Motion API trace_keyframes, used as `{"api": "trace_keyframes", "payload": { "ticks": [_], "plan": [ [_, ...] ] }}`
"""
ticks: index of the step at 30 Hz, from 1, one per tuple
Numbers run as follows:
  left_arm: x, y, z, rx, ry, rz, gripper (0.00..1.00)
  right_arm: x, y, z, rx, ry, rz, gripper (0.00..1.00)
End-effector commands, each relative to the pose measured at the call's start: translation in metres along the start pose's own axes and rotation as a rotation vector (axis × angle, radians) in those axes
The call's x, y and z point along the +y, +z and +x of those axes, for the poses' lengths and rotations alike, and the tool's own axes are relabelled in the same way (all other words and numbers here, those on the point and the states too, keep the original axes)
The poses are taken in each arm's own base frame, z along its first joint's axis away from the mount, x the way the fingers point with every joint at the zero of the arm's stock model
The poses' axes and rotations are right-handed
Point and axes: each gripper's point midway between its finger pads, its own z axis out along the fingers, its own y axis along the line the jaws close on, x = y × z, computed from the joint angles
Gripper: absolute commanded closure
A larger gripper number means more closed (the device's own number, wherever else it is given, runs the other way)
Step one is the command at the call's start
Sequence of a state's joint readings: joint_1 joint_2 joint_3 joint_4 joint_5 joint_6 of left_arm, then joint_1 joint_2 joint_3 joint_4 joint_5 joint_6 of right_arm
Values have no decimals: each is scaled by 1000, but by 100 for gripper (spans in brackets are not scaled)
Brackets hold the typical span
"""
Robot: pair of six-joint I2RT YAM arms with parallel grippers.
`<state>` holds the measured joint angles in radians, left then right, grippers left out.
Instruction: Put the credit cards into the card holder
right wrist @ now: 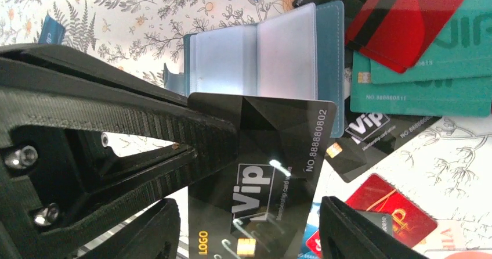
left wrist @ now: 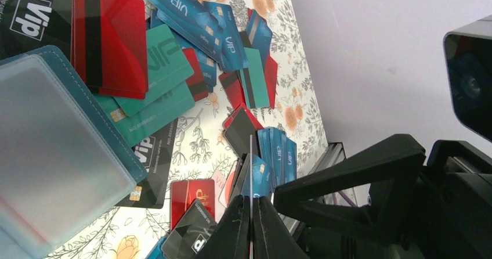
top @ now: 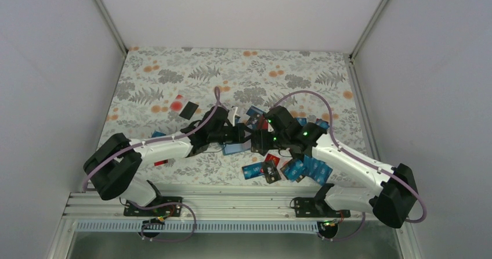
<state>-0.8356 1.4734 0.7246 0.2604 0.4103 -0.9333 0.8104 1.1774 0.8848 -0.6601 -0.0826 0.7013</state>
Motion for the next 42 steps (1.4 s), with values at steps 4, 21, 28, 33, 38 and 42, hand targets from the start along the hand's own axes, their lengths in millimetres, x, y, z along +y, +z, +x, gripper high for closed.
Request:
{"api": "trace_keyframes", "payload": {
  "ticks": [4, 21, 28, 33, 38, 42],
  "plan": [
    [10, -9, -3, -42, -9, -64, 98, 11, -8, -24, -82, -10, -17, 22],
    [90, -65, 4, -174, -122, -261, 98, 6, 32, -52, -30, -42, -119, 30],
    [102, -55, 5, -106, -173, -201, 98, -2, 59, -59, 2, -87, -97, 47],
    [102, -47, -3, -67, -181, -175, 98, -15, 78, -60, 28, -81, -85, 55],
    [107, -36, -6, -23, -201, -155, 98, -32, 92, -59, 48, -73, -65, 59],
    [112, -28, -6, -1, -216, -153, 98, -45, 100, -56, 64, -64, -61, 63]
  ]
}}
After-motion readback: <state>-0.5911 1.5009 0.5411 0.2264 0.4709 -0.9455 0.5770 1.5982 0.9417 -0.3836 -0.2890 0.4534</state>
